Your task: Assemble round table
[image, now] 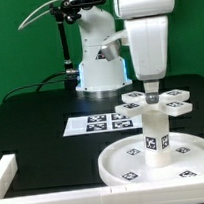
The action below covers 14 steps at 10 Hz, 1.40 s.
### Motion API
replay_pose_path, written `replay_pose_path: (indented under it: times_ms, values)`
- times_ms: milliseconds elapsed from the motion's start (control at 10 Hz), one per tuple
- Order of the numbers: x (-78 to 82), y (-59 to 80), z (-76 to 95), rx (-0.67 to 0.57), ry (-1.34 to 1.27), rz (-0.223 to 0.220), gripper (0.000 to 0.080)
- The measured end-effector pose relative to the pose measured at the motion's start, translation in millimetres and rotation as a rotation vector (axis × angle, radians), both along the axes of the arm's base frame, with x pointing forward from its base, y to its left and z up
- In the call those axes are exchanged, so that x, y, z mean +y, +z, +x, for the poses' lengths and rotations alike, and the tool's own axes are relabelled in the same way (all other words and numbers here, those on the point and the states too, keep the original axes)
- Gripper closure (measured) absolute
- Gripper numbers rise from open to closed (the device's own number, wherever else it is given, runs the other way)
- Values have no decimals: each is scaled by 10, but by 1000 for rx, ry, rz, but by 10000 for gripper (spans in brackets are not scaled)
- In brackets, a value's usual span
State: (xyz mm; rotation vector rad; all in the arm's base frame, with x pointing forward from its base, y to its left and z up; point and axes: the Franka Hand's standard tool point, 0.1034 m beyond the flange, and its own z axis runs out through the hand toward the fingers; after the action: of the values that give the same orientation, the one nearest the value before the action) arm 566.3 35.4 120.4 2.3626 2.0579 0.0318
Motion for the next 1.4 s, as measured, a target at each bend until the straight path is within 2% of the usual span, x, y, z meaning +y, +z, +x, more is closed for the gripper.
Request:
replay_pose_path:
  times_ms: [600, 900, 1200, 1400]
  values:
    - [2, -11, 15, 4, -111, -3, 151]
    - [-2, -63, 8, 13, -143, -4, 151]
    - [40, -43, 34, 9, -182, -3, 151]
    - [12, -90, 15, 17, -186, -5, 151]
